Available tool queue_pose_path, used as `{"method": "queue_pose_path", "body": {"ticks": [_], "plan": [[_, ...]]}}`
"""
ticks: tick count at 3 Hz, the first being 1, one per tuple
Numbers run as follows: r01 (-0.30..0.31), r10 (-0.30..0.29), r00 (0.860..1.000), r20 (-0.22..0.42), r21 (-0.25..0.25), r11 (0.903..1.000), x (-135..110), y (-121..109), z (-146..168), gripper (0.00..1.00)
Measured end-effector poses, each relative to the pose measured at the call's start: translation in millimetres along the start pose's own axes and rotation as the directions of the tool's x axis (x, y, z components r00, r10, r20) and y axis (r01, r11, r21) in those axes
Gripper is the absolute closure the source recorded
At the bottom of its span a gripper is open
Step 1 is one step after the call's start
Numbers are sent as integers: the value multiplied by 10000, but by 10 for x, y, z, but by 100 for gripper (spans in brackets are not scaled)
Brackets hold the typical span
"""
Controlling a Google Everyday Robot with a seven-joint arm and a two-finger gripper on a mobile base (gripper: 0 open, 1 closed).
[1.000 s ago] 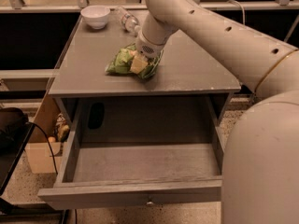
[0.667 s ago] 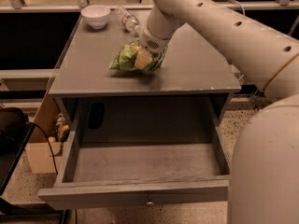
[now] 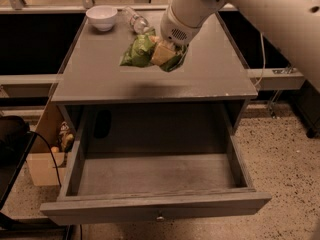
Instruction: Place green jalapeno chip bag into top drawer
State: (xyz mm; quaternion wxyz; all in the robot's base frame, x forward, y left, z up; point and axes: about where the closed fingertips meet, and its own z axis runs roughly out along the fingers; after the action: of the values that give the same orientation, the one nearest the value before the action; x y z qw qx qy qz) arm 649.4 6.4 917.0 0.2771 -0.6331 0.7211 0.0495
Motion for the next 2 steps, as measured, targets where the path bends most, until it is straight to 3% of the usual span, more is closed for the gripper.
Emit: {"method": "queue_pose_path", "body": {"ticks": [1, 2], "plan": [[24, -28, 9993, 365, 116, 9999, 84, 320, -327, 100], [87, -49, 9894, 1448, -259, 9996, 199, 725, -289, 100]]}}
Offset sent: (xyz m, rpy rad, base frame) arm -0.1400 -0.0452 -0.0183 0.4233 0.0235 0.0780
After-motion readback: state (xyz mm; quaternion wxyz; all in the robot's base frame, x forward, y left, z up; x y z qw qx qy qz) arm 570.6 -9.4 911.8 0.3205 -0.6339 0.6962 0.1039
